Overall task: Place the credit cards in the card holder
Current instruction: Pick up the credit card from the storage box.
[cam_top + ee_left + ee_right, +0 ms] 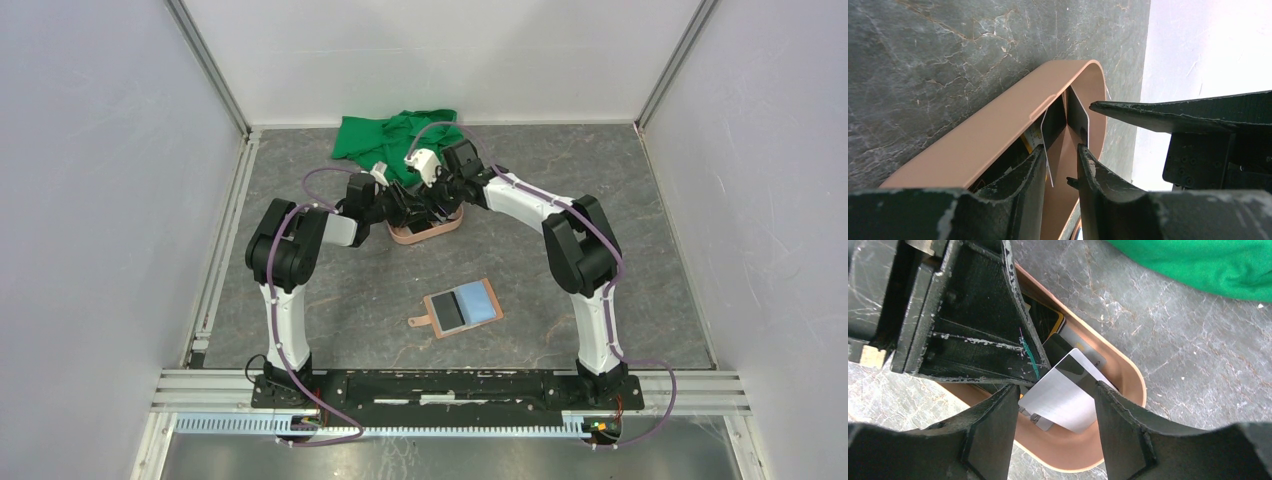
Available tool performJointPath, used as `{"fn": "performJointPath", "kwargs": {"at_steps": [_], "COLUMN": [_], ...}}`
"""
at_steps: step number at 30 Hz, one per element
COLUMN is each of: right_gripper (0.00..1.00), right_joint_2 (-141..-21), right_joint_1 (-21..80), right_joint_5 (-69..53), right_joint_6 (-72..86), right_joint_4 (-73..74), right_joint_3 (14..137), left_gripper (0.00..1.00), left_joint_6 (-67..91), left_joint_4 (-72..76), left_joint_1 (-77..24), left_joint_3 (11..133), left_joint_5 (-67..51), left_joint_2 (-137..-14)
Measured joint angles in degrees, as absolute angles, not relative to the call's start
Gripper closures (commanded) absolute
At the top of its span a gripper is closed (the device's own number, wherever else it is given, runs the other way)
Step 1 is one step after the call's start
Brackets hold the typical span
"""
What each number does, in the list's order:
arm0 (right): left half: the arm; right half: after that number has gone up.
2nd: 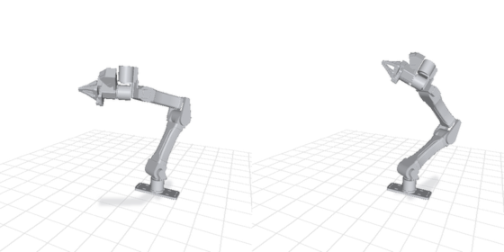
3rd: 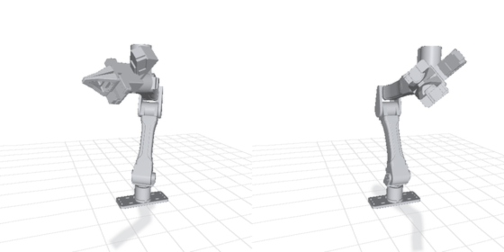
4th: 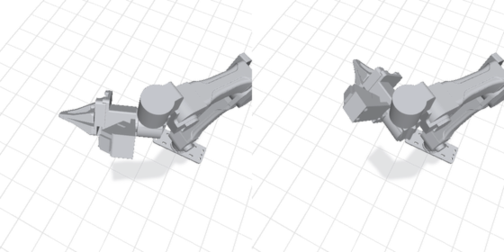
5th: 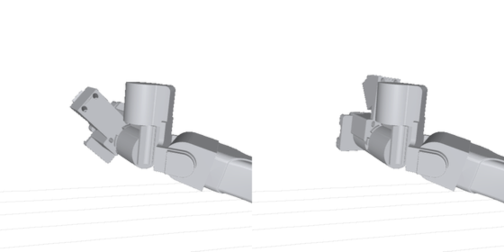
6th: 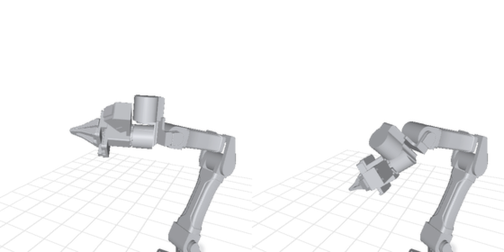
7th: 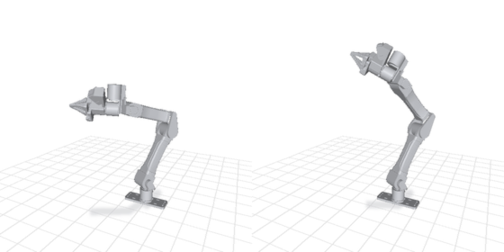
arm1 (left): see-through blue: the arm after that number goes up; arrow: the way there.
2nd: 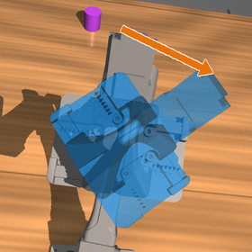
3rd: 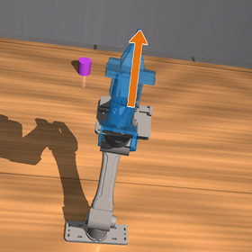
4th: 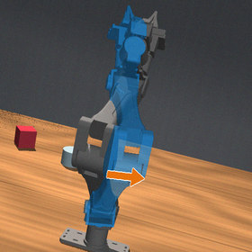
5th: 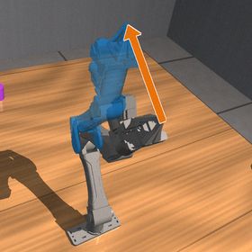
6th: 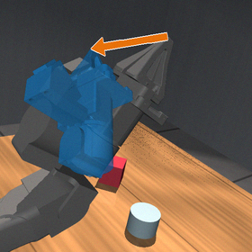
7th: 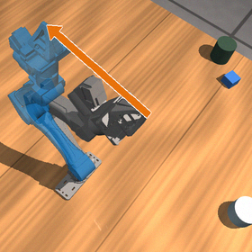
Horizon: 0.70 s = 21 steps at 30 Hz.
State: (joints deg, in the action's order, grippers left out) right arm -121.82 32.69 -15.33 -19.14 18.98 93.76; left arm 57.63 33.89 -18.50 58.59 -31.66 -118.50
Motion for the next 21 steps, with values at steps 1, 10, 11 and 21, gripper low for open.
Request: {"fn": "performJointPath", "kwargs": {"at_steps": [1, 10, 11, 21], "right_gripper": [0.40, 0.53, 0.53, 0.73], "right_joint_2": [-121.80, -119.48, -119.04, -117.80], "right_joint_1": [32.80, 32.95, 32.95, 32.88], "right_joint_5": [-14.87, -11.40, -11.16, -8.16], "right_joint_6": [-19.31, -20.84, -20.99, -22.50], "right_joint_4": [18.96, 18.98, 18.94, 18.06], "right_joint_3": [93.62, 91.85, 91.85, 91.44], "left_gripper": [0.63, 0.63, 0.63, 0.62], "left_joint_6": [57.60, 57.63, 57.63, 57.63], "left_joint_4": [33.87, 33.71, 33.61, 33.36], "left_joint_1": [-18.50, -18.50, -18.50, -18.50], "left_joint_3": [58.59, 58.74, 58.83, 59.31], "left_joint_5": [-31.66, -31.66, -31.66, -31.66], "left_joint_2": [-118.50, -118.52, -118.54, -118.56]}}
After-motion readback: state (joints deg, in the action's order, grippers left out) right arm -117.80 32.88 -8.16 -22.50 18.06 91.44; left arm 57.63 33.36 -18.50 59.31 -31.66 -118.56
